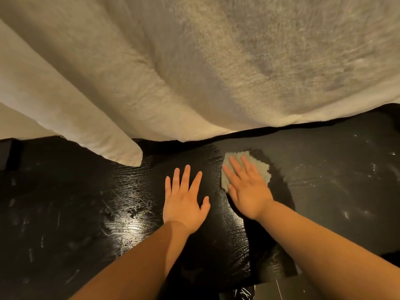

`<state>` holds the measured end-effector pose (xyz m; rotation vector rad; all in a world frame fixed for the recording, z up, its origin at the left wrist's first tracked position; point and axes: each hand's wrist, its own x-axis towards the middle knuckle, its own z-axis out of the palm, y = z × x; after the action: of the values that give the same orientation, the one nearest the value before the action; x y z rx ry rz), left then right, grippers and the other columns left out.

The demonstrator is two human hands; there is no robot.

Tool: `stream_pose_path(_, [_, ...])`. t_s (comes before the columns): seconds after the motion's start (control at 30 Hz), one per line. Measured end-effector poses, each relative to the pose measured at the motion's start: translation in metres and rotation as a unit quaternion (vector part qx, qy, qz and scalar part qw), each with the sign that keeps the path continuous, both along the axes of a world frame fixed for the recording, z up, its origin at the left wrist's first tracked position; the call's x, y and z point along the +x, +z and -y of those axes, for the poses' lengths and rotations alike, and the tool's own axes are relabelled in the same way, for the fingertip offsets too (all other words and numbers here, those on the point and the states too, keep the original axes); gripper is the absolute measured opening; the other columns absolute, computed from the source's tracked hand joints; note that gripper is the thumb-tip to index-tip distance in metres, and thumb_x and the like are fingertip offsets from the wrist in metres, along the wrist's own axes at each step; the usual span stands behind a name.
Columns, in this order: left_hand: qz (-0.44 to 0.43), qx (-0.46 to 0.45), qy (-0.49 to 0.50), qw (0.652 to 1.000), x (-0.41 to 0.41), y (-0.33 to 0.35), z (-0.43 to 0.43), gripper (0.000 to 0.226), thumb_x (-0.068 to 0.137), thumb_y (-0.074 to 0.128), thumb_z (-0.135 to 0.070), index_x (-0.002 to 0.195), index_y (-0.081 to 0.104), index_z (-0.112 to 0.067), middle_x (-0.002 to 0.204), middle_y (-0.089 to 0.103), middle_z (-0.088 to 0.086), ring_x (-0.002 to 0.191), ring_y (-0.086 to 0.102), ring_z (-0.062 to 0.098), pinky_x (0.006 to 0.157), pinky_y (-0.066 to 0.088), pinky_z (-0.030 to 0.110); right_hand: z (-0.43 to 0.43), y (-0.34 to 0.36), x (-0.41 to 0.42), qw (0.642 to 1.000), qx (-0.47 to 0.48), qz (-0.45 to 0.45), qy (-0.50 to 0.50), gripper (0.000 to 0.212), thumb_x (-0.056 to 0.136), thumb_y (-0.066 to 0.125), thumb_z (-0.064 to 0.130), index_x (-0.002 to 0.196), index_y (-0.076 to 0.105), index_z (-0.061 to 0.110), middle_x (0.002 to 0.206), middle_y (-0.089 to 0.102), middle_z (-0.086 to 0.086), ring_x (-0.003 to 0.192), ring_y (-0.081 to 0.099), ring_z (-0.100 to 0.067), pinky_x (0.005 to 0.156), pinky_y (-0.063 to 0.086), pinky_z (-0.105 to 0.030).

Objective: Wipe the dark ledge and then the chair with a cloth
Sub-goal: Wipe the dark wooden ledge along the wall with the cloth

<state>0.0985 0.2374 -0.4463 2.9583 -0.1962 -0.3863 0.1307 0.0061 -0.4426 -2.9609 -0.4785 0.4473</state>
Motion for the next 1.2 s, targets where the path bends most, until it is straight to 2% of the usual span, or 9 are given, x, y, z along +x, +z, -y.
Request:
stream_pose_path(0.13, [-0.002,-0.002,-0.005,1.0,0.002,0.0,-0.001,0.079,0.097,0.029,-0.065,0.168,0.012,-0.034,0.177,-0.005,0.006,0.161,-0.009,0.036,0.129,-0.002,0.059,0.034,-0.003,0.012,0.993,-0.003,-0.007,0.115,0.063,0.106,0.026,0.049,0.164,0.016,0.027,0.172,0.004,0.001,0.159,-0.003,-0.028,0.129,0.005,-0.048])
stream_pose_path(0.27, [-0.004,-0.003,-0.007,1.0,0.002,0.001,0.0,0.079,0.097,0.028,-0.065,0.168,0.01,-0.035,0.177,-0.007,0.006,0.161,-0.01,0.036,0.129,-0.004,0.058,0.048,-0.007,0.052,0.998,-0.052,0.0,-0.039,0.072,0.101,0.008,0.056,0.164,0.011,0.021,0.172,0.009,-0.008,0.158,0.002,-0.034,0.127,0.009,-0.05])
stream_pose_path(0.37, [-0.001,-0.006,-0.005,1.0,0.002,0.001,-0.001,0.079,0.097,0.029,-0.064,0.168,0.012,-0.035,0.177,-0.004,0.006,0.162,-0.008,0.036,0.129,-0.002,0.059,0.013,-0.003,0.047,0.991,-0.017,0.002,-0.134,0.071,0.1,0.015,0.052,0.165,0.009,0.024,0.172,0.003,-0.002,0.157,-0.006,-0.035,0.128,0.006,-0.051])
stream_pose_path(0.53, [-0.003,0.004,-0.002,1.0,0.002,0.001,0.0,0.079,0.097,0.028,-0.065,0.168,0.009,-0.036,0.177,-0.007,0.005,0.162,-0.01,0.034,0.129,-0.002,0.057,0.006,0.001,0.028,0.994,0.017,-0.02,0.106,0.065,0.104,0.024,0.051,0.165,0.014,0.028,0.172,0.004,0.003,0.158,-0.005,-0.031,0.128,0.005,-0.05])
stream_pose_path(0.6, [-0.005,0.009,0.0,1.0,0.002,0.002,0.001,0.078,0.098,0.027,-0.065,0.168,0.007,-0.037,0.176,-0.009,0.003,0.162,-0.011,0.033,0.129,-0.001,0.057,0.028,-0.004,0.046,0.99,0.007,-0.014,0.14,0.066,0.104,0.023,0.055,0.165,0.011,0.03,0.172,0.005,0.004,0.158,-0.003,-0.03,0.128,0.005,-0.05])
stream_pose_path(0.73, [-0.009,0.012,0.012,1.0,0.003,0.003,0.002,0.078,0.098,0.031,-0.065,0.167,0.006,-0.04,0.176,-0.008,0.001,0.162,-0.011,0.03,0.13,-0.001,0.055,0.038,-0.003,0.089,0.999,-0.023,-0.021,0.015,0.072,0.099,0.008,0.057,0.164,0.002,0.026,0.172,0.007,-0.004,0.156,0.002,-0.036,0.127,0.007,-0.05])
stream_pose_path(0.83, [-0.008,0.03,0.014,0.999,0.002,0.002,0.002,0.08,0.097,0.031,-0.067,0.167,0.005,-0.039,0.176,-0.006,0.001,0.162,-0.007,0.03,0.13,0.002,0.055,0.011,0.001,0.079,0.999,-0.008,-0.031,-0.04,0.068,0.103,0.015,0.049,0.165,-0.002,0.024,0.172,-0.002,-0.003,0.156,-0.008,-0.036,0.127,-0.003,-0.05])
stream_pose_path(1.03, [-0.014,0.054,0.022,0.998,0.004,0.0,0.006,0.08,0.097,0.029,-0.069,0.167,0.003,-0.039,0.176,-0.006,0.001,0.162,-0.007,0.03,0.131,0.001,0.055,0.026,0.001,0.05,0.976,0.018,-0.042,0.211,0.066,0.104,0.021,0.053,0.164,0.003,0.032,0.17,-0.01,0.007,0.157,-0.016,-0.026,0.124,-0.013,-0.042])
stream_pose_path(1.2, [-0.002,0.0,0.094,0.996,0.018,0.01,0.022,0.069,0.101,0.043,-0.059,0.164,0.026,-0.034,0.172,0.017,0.006,0.16,0.009,0.031,0.131,0.004,0.054,0.05,0.002,0.082,0.998,0.004,-0.023,0.055,0.069,0.101,0.013,0.055,0.165,0.003,0.029,0.173,0.001,0.001,0.157,-0.006,-0.031,0.128,-0.002,-0.047])
